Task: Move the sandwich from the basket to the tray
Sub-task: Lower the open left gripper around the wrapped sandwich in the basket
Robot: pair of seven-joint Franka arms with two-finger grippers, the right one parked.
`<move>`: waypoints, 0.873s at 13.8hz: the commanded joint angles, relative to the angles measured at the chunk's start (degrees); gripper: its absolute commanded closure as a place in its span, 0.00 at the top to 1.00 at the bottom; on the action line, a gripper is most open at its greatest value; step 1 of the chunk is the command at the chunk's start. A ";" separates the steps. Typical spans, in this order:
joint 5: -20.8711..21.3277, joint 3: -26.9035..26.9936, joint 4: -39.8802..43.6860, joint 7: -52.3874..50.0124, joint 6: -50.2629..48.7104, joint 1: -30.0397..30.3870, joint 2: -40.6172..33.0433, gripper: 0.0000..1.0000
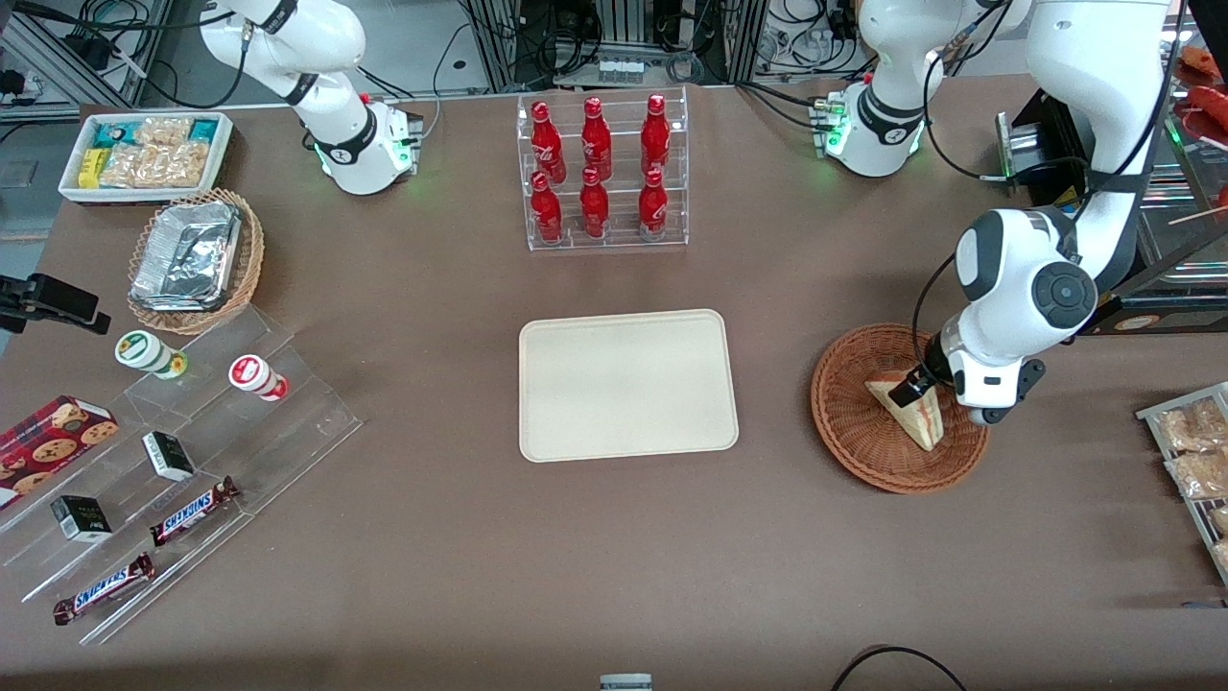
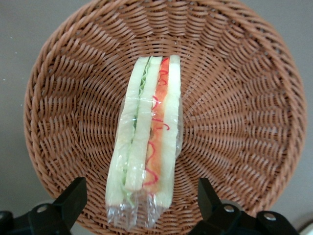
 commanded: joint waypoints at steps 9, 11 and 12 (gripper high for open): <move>3.02 -0.18 1.70 -1.46 0.93 0.09 2.70 0.00; 3.19 -0.18 2.31 -1.20 0.06 0.09 1.65 0.00; 3.20 -0.35 3.62 -1.20 -2.21 0.09 0.95 0.00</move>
